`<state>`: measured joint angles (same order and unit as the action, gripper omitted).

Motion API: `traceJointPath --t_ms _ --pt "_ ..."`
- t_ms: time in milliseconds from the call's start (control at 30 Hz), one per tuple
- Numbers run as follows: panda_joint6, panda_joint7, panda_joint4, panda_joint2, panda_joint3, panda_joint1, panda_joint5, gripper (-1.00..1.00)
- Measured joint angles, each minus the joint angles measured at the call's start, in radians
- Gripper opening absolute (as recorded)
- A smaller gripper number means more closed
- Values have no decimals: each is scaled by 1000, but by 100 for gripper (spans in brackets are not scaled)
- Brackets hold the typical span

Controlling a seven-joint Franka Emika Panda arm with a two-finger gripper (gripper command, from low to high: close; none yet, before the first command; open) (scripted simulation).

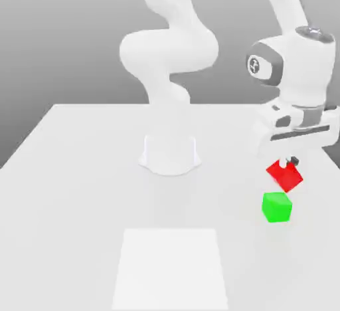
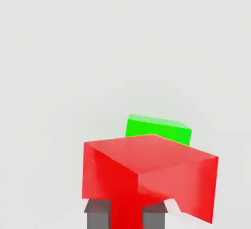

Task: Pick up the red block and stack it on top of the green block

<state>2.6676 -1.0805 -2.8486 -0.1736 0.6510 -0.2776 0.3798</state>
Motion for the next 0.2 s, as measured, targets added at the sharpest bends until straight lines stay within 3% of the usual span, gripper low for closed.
traceJointPath --t_ms 200 --pt "99 -56 -6 90 16 33 -78 -100"
